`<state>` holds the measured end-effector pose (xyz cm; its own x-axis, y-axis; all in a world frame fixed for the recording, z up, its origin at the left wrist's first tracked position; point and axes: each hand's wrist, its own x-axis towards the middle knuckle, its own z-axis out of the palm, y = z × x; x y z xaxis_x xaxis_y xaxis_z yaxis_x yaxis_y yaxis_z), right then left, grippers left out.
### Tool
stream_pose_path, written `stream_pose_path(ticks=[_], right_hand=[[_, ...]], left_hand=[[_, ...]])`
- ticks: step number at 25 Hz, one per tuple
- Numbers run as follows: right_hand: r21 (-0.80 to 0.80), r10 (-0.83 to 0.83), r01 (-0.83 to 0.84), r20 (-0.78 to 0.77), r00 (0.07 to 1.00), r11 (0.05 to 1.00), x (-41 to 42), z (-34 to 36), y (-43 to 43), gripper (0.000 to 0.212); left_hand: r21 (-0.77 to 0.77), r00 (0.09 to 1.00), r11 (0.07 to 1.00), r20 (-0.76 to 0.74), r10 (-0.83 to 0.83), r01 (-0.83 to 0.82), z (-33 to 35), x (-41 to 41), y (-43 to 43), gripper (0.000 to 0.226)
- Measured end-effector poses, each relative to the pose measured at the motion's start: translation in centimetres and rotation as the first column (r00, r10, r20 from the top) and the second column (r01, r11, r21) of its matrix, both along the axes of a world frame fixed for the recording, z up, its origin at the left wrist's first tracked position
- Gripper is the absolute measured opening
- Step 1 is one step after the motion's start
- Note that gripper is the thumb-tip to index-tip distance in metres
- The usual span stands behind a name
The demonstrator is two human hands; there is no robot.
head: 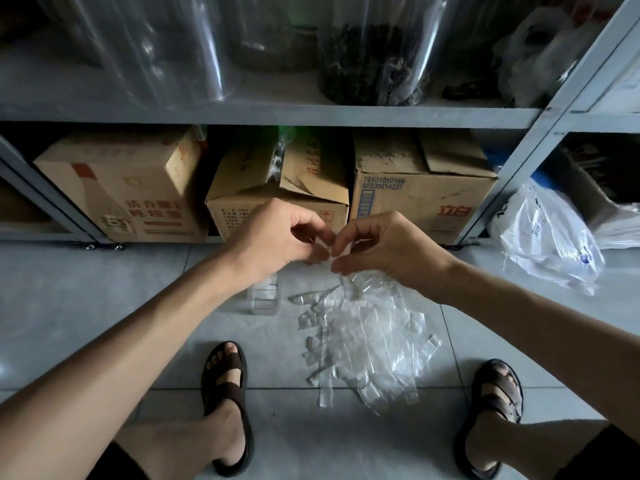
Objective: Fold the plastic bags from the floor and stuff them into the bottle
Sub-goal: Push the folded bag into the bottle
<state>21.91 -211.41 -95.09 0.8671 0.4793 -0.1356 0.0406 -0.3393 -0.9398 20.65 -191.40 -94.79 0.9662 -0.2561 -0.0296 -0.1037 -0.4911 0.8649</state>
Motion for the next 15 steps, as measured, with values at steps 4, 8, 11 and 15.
stream_pose_path(ticks=[4,8,11,15], right_hand=[[-0.045,0.029,-0.028,0.022,0.999,0.999,2.8,0.0,3.6,0.014],[-0.095,0.081,-0.083,-0.023,0.996,0.992,5.4,-3.1,8.4,0.016],[-0.161,0.12,-0.128,-0.056,0.991,0.979,6.9,-8.0,12.3,0.016],[-0.257,0.128,-0.15,-0.1,0.987,0.955,8.6,-16.1,15.5,0.017]], left_hand=[[-0.025,1.0,1.0,0.011,0.006,-0.006,-0.4,1.9,3.1,0.022],[-0.022,0.995,0.996,-0.041,0.087,-0.088,-3.6,3.3,7.6,0.025],[0.004,0.979,0.989,-0.139,0.148,-0.148,-8.4,3.8,10.9,0.025],[0.008,0.935,0.969,-0.26,0.239,-0.246,-16.8,4.4,14.1,0.028]])
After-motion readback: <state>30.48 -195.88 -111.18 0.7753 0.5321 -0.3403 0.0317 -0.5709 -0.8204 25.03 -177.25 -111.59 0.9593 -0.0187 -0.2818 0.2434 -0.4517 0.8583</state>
